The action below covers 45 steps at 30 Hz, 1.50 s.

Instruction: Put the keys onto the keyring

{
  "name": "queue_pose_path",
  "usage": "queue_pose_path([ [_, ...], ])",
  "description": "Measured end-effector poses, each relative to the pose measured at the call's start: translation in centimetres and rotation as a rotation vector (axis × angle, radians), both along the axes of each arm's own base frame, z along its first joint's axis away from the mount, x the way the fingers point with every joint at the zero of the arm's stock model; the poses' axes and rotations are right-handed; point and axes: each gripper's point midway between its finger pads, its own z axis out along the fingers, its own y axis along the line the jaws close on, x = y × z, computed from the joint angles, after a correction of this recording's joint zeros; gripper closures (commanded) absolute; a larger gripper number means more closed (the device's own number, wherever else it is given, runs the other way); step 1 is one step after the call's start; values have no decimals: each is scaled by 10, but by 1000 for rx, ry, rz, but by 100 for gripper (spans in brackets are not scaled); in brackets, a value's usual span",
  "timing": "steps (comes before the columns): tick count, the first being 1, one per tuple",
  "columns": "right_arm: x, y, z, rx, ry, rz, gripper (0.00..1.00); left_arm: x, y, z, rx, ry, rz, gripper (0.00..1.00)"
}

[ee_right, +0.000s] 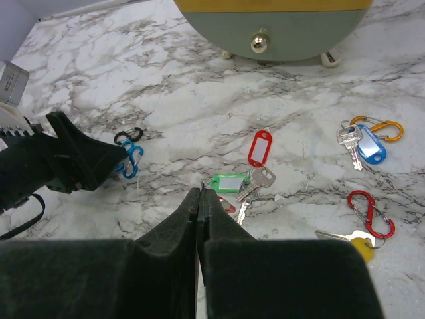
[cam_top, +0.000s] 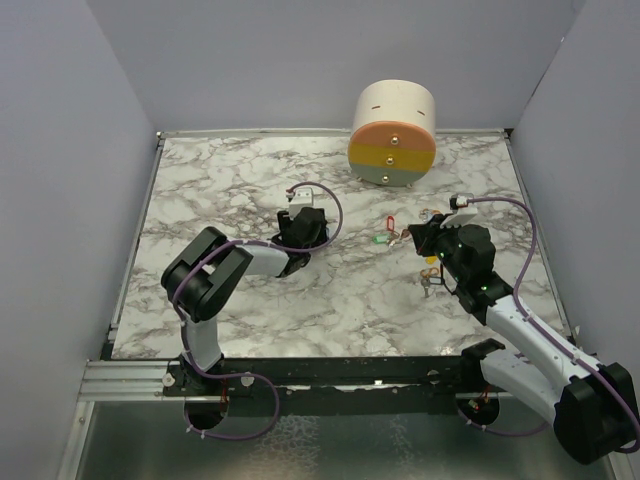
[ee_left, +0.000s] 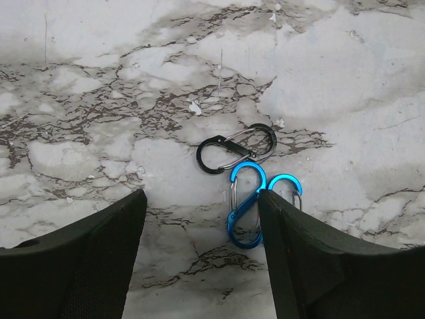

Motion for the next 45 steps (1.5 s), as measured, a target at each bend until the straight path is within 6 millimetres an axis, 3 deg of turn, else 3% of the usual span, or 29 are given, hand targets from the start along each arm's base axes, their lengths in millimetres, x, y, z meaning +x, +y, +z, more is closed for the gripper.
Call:
queue_pose_path([
  [18,-1,0,4,4,-11,0,99,-1,4,-1,36,-9,38,29],
  [29,-1,0,4,4,-11,0,99,-14,20,-3,60,-2,73,29],
  [45,-1,0,4,4,-11,0,99,-17,16,-1,63,-5,19,26],
])
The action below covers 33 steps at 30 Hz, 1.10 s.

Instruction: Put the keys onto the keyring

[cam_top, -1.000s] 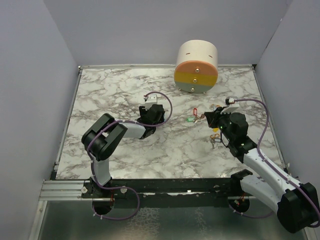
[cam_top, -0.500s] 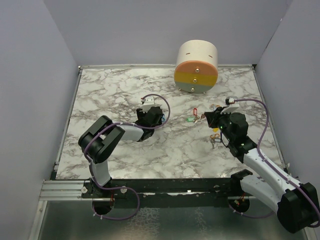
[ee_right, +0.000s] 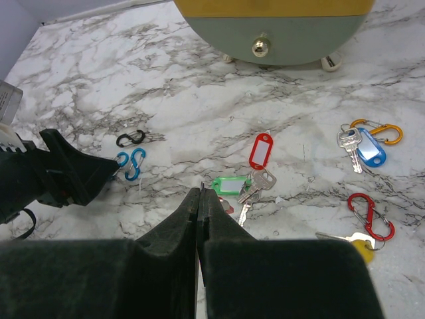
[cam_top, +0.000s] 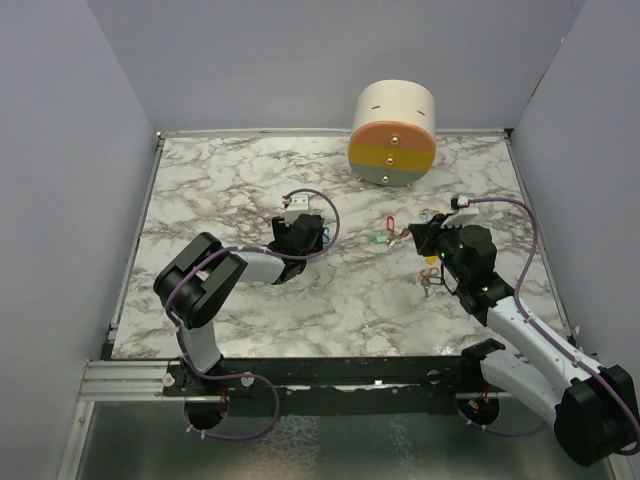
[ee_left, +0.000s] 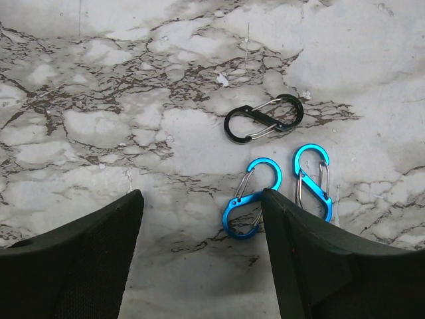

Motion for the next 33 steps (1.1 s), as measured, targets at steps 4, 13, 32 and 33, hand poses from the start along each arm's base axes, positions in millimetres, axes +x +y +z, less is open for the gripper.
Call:
queue_pose_path([
  [4,0,0,0,0,0,0,99,-3,-1,0,2,7,-23,26],
  [13,0,0,0,0,0,0,99,-11,-1,1,-4,19,-55,26],
  [32,0,0,0,0,0,1,99,-27,19,15,18,26,-23,25],
  [33,0,0,0,0,0,1,99,-27,19,15,20,26,-25,25],
])
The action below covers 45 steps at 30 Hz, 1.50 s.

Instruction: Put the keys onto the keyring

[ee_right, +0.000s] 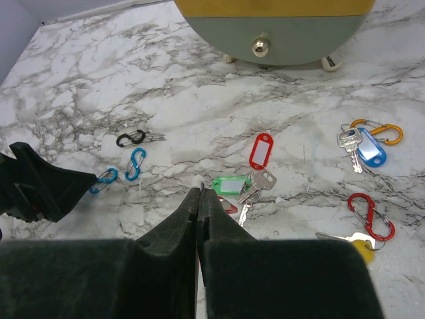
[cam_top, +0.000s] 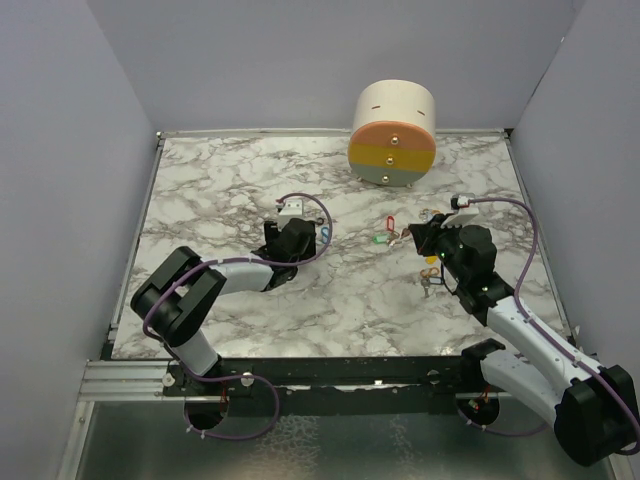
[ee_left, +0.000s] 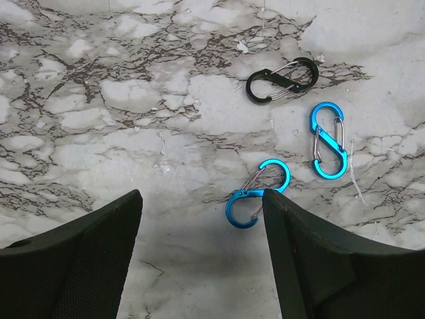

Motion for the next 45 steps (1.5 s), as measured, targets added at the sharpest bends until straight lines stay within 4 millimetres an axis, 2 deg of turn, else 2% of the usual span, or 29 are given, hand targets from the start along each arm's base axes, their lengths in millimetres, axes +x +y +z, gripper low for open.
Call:
queue_pose_path([
  [14,1,1,-5,-4,14,4,99,-4,-17,-2,16,-1,-165,25],
  [22,1,1,-5,-4,14,5,99,-6,-22,-16,42,20,-215,33],
  [26,0,1,-5,-4,14,6,99,-3,-23,-17,42,12,-218,38],
  [32,0,1,-5,-4,14,6,99,4,-29,-17,38,-9,-224,52],
  [36,0,1,-5,-4,14,6,99,7,-32,-17,35,-16,-226,54],
  [40,0,1,-5,-4,14,6,99,8,-32,-17,33,-17,-227,59],
  [44,0,1,-5,-4,14,6,99,7,-33,-17,27,-15,-230,73],
  [45,0,1,-5,-4,14,6,99,7,-34,-17,25,-15,-229,74],
])
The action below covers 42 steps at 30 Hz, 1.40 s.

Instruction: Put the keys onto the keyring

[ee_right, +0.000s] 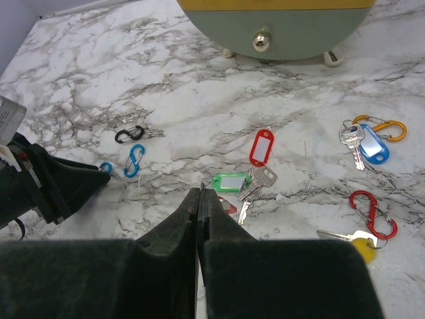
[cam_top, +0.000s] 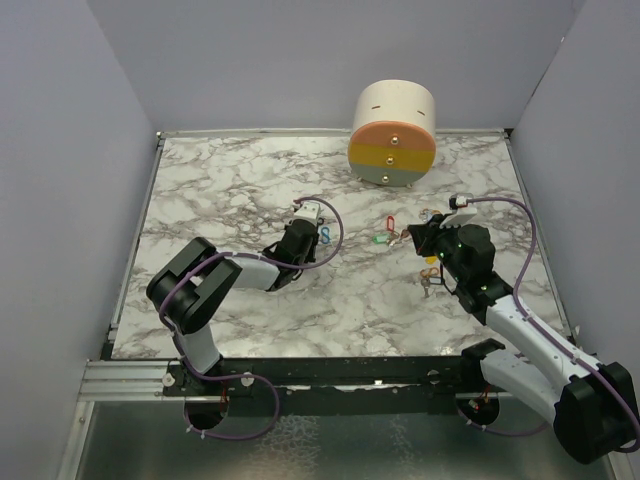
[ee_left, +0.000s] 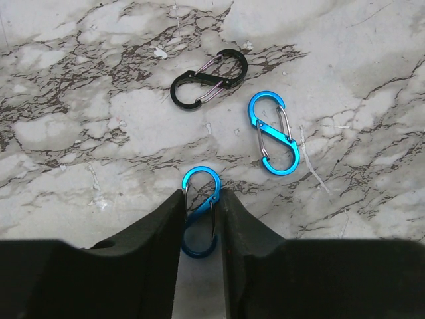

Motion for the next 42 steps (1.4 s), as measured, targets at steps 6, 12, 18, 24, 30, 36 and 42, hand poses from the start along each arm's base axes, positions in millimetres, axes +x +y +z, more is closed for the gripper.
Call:
queue_pose_path([
  [6,0,0,1,1,-2,0,99,-1,-2,0,-8,0,-6,62],
  [12,0,0,2,2,-5,0,99,-3,-4,0,-13,1,-12,54],
  [18,0,0,2,2,-5,0,99,-5,-2,0,-14,3,-10,60],
  [24,0,0,2,3,-7,0,99,-6,-1,-1,-18,7,0,84],
  [30,0,0,2,3,-7,0,99,-5,-1,0,-23,4,6,100],
  [36,-1,0,2,0,-7,4,99,-6,0,1,-20,9,6,100],
  [42,-2,12,-15,-23,36,81,99,-16,1,9,-21,28,-5,100],
])
